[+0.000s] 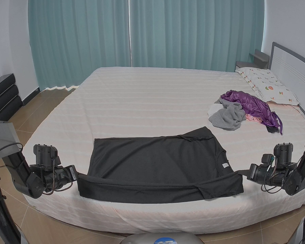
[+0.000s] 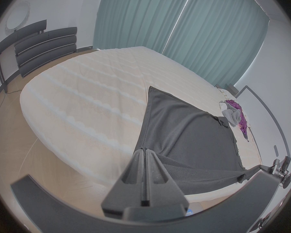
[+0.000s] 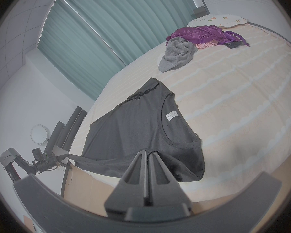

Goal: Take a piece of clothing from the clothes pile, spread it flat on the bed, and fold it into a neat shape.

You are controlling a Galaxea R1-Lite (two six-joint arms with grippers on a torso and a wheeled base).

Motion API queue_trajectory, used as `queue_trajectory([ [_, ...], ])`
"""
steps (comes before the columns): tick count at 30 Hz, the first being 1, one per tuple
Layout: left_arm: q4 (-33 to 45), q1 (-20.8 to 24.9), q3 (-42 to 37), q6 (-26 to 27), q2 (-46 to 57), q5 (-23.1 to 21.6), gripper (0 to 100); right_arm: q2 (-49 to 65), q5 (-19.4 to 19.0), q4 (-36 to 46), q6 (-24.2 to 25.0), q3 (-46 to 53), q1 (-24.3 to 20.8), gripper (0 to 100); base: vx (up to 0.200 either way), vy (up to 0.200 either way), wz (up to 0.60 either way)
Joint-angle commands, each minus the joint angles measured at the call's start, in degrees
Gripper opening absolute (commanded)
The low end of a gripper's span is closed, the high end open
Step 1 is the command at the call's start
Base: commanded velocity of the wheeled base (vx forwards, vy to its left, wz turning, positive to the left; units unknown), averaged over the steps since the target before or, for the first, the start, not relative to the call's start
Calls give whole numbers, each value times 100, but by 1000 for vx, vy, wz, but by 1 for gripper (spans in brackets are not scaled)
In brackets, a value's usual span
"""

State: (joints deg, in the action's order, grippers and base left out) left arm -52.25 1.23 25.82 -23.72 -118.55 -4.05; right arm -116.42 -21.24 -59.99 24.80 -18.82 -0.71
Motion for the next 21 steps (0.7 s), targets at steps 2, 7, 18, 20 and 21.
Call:
queue_trajectory([
  [2, 136, 0, -16, -1, 324, 0, 0, 102, -3, -13, 8, 80, -17, 0, 0, 0, 0],
  [7, 127, -35, -51, -1, 271, 0, 0, 410, -12, -13, 43, 256, -8, 0, 0, 0, 0],
  [18, 127, -167, -60, 8, 263, 0, 0, 471, -12, -13, 201, 406, 97, 0, 0, 0, 0],
  [20, 110, -167, -51, 8, 236, 0, 0, 383, -12, -13, 201, 379, 141, 0, 0, 0, 0],
  [21, 92, -158, -16, 8, 140, -8, 0, 243, -12, -13, 201, 274, 159, 0, 0, 0, 0],
])
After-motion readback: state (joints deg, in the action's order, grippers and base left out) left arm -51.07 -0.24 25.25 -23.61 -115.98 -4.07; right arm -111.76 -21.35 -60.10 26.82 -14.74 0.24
